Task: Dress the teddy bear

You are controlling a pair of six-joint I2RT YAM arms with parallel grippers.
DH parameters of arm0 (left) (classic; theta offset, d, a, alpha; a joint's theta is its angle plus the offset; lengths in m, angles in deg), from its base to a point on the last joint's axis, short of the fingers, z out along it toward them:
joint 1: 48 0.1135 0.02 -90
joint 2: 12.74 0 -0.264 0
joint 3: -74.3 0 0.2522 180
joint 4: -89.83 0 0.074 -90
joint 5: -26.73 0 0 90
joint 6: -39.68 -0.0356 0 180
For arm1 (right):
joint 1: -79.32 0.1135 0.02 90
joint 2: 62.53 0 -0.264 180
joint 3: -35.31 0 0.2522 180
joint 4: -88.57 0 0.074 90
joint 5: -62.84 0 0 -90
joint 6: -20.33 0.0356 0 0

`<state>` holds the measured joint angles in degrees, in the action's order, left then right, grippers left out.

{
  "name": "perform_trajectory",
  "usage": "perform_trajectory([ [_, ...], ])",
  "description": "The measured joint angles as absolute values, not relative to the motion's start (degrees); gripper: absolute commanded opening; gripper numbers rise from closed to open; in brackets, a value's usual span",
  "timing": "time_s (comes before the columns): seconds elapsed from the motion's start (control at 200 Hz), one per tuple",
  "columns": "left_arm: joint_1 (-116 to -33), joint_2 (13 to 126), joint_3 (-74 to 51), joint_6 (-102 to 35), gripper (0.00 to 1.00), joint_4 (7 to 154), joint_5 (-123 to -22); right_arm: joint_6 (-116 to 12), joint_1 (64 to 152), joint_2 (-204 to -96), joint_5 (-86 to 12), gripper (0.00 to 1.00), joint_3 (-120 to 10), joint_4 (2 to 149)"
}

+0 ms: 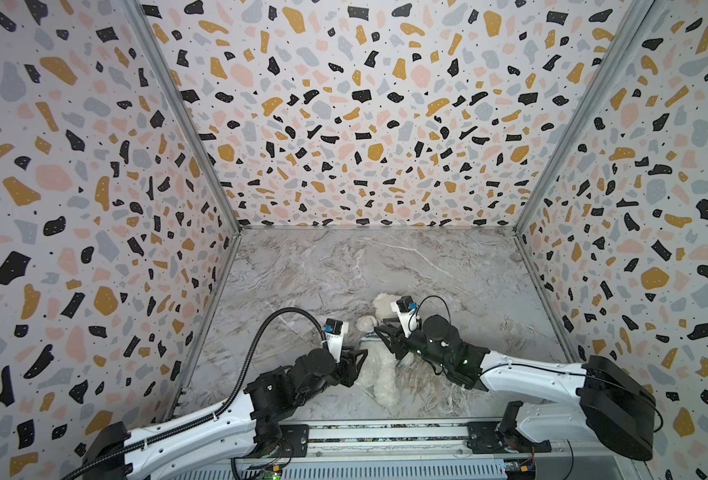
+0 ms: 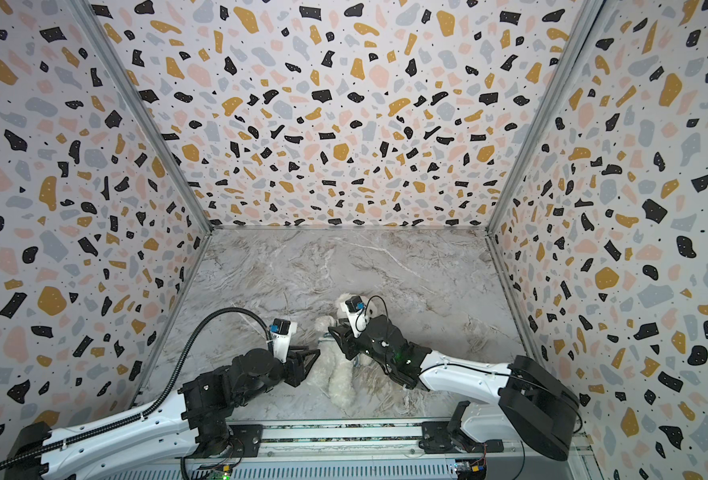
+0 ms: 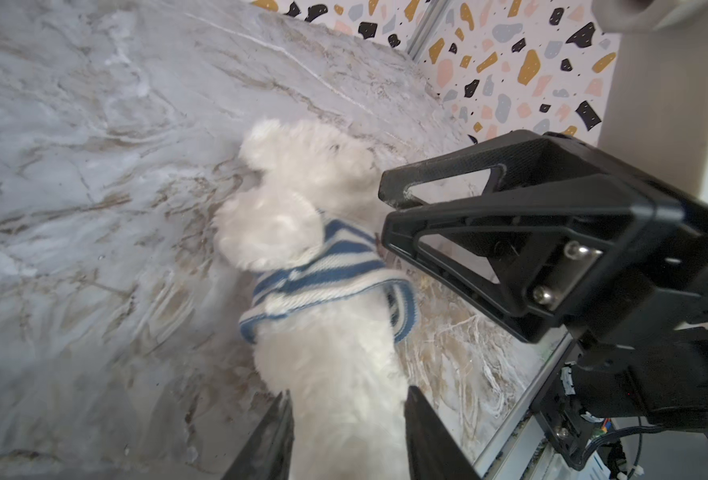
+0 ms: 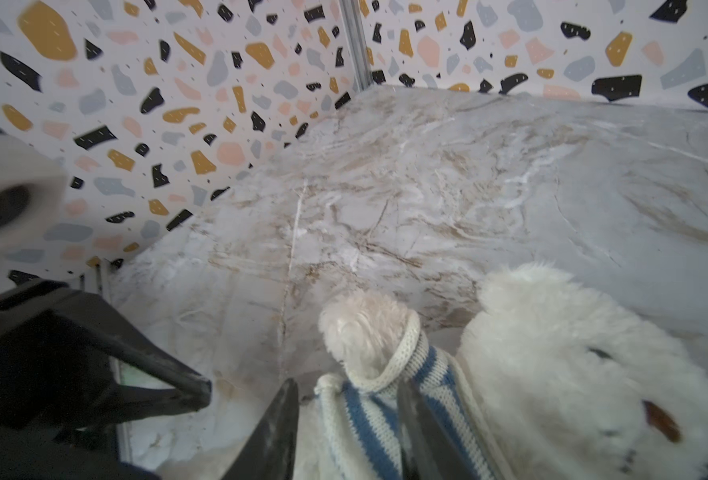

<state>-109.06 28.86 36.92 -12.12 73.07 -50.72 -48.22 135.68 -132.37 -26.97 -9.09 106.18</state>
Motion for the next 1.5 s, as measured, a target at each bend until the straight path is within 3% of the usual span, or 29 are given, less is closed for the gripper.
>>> perform_trajectory([
  [0.405, -109.04, 52.78, 22.67, -17.63, 0.39, 77.72, -55.28, -42.73, 130.06, -112.53, -25.46, 0.49, 4.25, 95.51],
  [0.666, -108.27, 65.67, 18.24, -18.09, 0.33, 80.32, -56.90, -39.41, 126.19, -115.28, -29.16, 0.49, 11.55, 95.86],
  [1.201, -104.29, 61.93, 28.99, -14.94, 0.24, 85.83, -56.60, -38.91, 125.89, -130.78, -37.22, 0.34, 11.37, 109.52],
  [1.502, -102.92, 59.57, 32.97, -14.44, 0.23, 89.29, -56.86, -40.61, 125.91, -134.54, -38.40, 0.12, 9.43, 111.69],
])
